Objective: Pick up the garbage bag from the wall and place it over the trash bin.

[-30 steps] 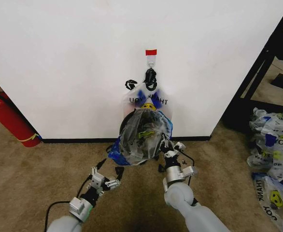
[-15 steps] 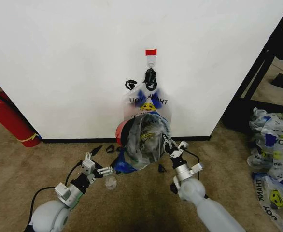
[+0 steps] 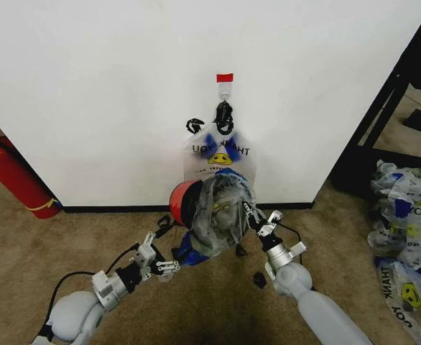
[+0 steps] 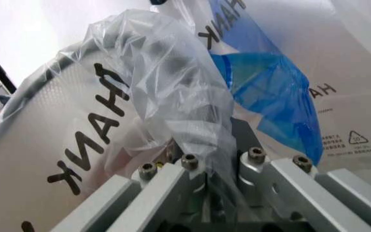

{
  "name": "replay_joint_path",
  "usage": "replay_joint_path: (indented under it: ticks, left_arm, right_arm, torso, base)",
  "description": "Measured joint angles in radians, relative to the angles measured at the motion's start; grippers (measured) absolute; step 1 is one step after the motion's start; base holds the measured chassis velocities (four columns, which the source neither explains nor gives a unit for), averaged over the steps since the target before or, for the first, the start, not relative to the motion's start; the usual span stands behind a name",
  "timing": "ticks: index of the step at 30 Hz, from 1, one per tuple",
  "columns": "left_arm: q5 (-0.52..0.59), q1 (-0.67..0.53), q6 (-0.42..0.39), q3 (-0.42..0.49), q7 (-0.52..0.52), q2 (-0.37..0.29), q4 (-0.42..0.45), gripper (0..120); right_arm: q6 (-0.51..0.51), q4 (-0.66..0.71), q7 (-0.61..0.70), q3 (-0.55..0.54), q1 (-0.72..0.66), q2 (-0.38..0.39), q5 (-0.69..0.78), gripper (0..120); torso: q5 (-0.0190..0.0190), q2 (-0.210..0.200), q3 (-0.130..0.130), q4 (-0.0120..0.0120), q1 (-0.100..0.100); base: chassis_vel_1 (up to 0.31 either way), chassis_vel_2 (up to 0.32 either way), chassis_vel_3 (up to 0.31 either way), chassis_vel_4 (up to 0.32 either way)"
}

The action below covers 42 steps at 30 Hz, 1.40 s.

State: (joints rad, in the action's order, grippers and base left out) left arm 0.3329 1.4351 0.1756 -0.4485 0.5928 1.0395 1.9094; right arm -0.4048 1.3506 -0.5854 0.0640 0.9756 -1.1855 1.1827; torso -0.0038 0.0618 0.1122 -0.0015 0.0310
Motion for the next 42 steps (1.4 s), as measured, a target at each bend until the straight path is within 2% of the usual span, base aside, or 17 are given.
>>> replay_joint_path:
  ticks: [5, 7, 8, 13, 15, 17, 19, 32, 37, 42]
  left_arm:
    - [0.013, -0.01, -0.054, 0.025, -0.022, 0.008, 0.018, 48]
    - [0.013, -0.011, -0.058, 0.025, -0.026, 0.008, 0.019, 39]
    - [0.013, -0.011, -0.058, 0.025, -0.026, 0.008, 0.019, 39]
    - [0.006, -0.009, -0.056, 0.01, -0.029, 0.005, 0.015, 19]
    - [0.006, -0.009, -0.056, 0.009, -0.029, 0.005, 0.015, 18]
    - [0.005, -0.008, -0.054, -0.001, -0.031, 0.003, 0.012, 6]
    - [0.003, -0.008, -0.052, -0.003, -0.038, 0.002, 0.011, 0]
    - [-0.005, -0.012, -0.034, -0.014, -0.03, 0.006, 0.019, 0]
    - [-0.005, -0.026, -0.041, -0.023, -0.061, 0.01, 0.014, 0]
    - [-0.038, -0.042, -0.06, -0.025, -0.106, 0.013, -0.031, 0]
  right_arm:
    - [-0.006, 0.014, 0.016, 0.002, 0.005, -0.002, -0.014, 0]
    - [-0.007, 0.015, 0.017, 0.002, 0.006, -0.004, -0.019, 0]
    - [-0.007, 0.015, 0.017, 0.002, 0.006, -0.004, -0.019, 0]
    - [-0.009, 0.012, 0.02, -0.003, 0.005, -0.012, -0.029, 0]
    - [-0.009, 0.012, 0.02, -0.003, 0.005, -0.013, -0.03, 0]
    - [-0.01, 0.009, 0.021, -0.003, 0.002, -0.014, -0.03, 0]
    - [-0.01, 0.005, 0.02, -0.006, 0.002, -0.015, -0.033, 0]
    - [-0.011, -0.024, 0.002, 0.003, 0.0, -0.006, -0.039, 0]
    - [-0.007, -0.043, -0.023, 0.007, -0.002, -0.002, -0.046, 0]
    - [0.015, -0.061, -0.078, 0.012, -0.005, 0.005, -0.039, 0]
  torso:
    - [0.0, 0.0, 0.0, 0.0, 0.0]
    - [0.0, 0.0, 0.0, 0.0, 0.0]
    - [0.0, 0.0, 0.0, 0.0, 0.0]
    - [0.0, 0.0, 0.0, 0.0, 0.0]
    - [0.0, 0.0, 0.0, 0.0, 0.0]
    - [-0.0001, 0.0, 0.0, 0.0, 0.0]
    - [0.0, 0.0, 0.0, 0.0, 0.0]
    - [0.0, 0.0, 0.0, 0.0, 0.0]
    - [0.0001, 0.0, 0.0, 0.0, 0.0]
    - [0.0001, 0.0, 0.0, 0.0, 0.0]
  base:
    - [0.0, 0.0, 0.0, 0.0]
    - [0.0, 0.0, 0.0, 0.0]
    - [0.0, 0.0, 0.0, 0.0]
    - [0.0, 0.0, 0.0, 0.0]
    - [0.0, 0.0, 0.0, 0.0]
    - [0.0, 0.0, 0.0, 0.0]
    - [0.0, 0.0, 0.0, 0.0]
    - [0.0, 0.0, 0.0, 0.0]
    - [0.0, 0.0, 0.0, 0.0]
    - [0.0, 0.0, 0.0, 0.0]
